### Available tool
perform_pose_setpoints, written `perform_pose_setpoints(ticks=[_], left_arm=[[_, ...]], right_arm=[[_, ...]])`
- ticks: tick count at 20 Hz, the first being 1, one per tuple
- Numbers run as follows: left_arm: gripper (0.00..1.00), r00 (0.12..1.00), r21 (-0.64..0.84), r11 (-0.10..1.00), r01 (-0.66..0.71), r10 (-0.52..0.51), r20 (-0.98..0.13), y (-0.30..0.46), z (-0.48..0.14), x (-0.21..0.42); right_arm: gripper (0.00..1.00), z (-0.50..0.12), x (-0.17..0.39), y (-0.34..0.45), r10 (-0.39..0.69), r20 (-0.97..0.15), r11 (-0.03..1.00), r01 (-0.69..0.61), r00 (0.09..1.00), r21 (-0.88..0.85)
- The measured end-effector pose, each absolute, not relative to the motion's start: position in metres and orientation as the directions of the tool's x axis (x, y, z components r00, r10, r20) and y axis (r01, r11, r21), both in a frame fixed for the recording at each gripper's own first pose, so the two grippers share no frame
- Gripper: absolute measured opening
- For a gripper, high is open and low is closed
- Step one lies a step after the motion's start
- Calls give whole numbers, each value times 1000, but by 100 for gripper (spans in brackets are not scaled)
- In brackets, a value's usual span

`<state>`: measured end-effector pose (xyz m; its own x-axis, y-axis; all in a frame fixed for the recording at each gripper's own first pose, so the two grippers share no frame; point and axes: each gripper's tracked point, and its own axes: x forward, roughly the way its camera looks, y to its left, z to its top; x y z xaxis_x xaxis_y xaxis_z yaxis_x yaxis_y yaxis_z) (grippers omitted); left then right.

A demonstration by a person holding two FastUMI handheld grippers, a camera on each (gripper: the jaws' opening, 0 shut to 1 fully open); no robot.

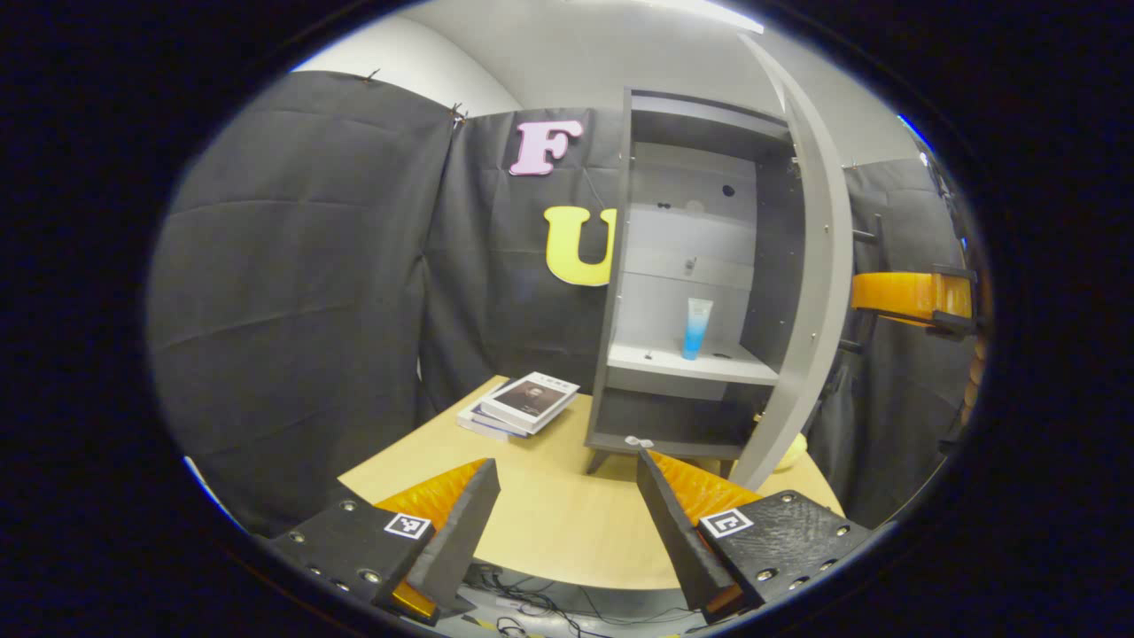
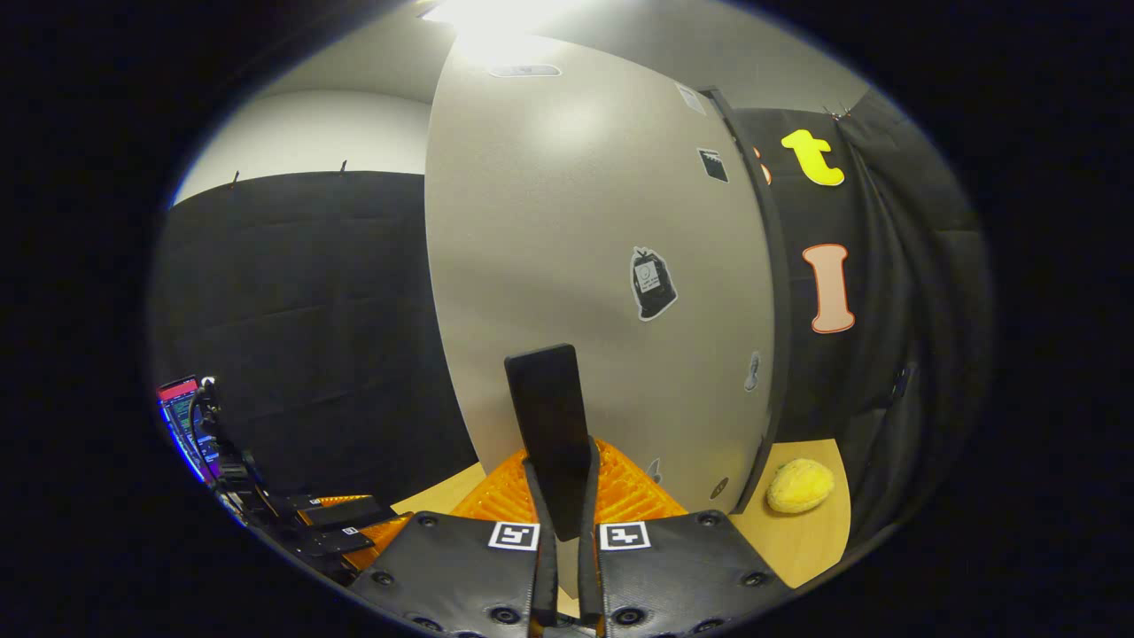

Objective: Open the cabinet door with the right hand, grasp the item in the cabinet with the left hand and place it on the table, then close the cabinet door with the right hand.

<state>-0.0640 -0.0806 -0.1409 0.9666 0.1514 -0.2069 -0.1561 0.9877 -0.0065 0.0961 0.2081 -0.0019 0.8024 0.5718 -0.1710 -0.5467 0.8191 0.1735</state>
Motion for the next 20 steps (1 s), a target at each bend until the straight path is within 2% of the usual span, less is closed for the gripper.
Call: perform_pose_setpoints(ticks=[12, 17, 20], left_arm=[[94, 966, 17, 999, 31, -26, -257, -150, -154, -39], [94, 958, 10, 996, 85, -79, -277, -148, -157, -21], [95, 954, 11, 994, 113, -105, -282, -142, -154, -6]], right_arm=[[10, -1, 102, 175, 426, -172, 902, -403, 888, 154], [10, -1, 108, 148, 315, -178, 949, -303, 932, 91], [9, -19, 105, 120, 197, -240, 980, -195, 951, 32]])
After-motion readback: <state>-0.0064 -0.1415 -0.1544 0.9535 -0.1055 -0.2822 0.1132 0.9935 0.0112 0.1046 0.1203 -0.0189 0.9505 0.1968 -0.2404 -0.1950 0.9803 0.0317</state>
